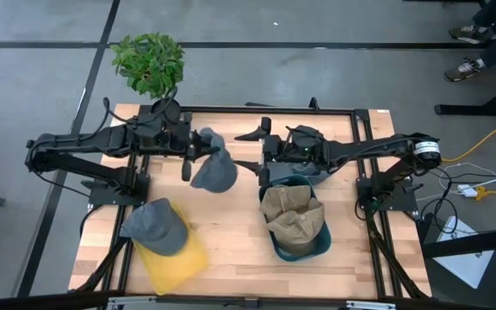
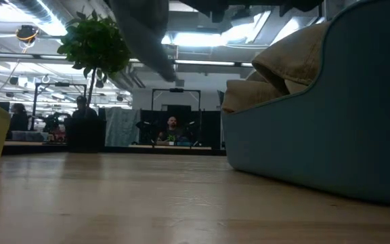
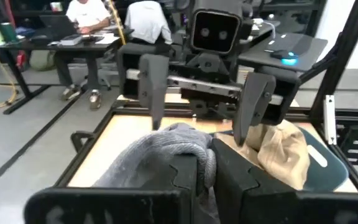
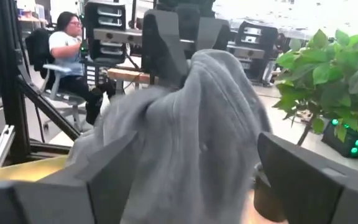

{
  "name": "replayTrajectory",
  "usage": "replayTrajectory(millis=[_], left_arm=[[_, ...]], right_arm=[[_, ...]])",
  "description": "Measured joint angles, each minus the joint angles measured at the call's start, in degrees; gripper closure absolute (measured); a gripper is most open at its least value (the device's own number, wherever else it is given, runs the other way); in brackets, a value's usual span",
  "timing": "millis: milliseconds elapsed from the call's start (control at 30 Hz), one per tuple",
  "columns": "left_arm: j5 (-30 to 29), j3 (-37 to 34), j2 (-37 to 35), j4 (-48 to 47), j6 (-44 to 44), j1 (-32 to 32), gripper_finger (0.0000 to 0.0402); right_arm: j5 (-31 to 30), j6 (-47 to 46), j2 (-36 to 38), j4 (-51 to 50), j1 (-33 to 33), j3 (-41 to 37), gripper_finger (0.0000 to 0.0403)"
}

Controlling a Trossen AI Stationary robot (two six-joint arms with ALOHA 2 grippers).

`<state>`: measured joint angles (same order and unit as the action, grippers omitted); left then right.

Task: Pick & Place hat
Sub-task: Put the top blue cap into the yellow bin

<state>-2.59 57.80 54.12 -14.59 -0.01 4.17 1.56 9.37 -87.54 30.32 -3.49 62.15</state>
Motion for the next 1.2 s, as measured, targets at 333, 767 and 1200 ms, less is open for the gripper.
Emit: replayTrajectory(millis=[333, 767, 1200], left_arm=[[4.7, 0.0, 5.3, 9.2, 3.7, 0.0, 0.0375], [7.2, 0.0, 4.9, 10.8, 3.8, 0.0, 0.0375], [7.5, 0.0, -2.5, -0.9, -0.8, 0.0, 0.0375]], right_arm=[[1.1, -0.5, -0.8, 1.6, 0.0, 0.0, 0.0068], [1.2, -0.9, -0.8, -0.7, 0.4, 0.0, 0.017], [15.9, -8.1, -0.8, -1.9, 0.3, 0.0, 0.0206]])
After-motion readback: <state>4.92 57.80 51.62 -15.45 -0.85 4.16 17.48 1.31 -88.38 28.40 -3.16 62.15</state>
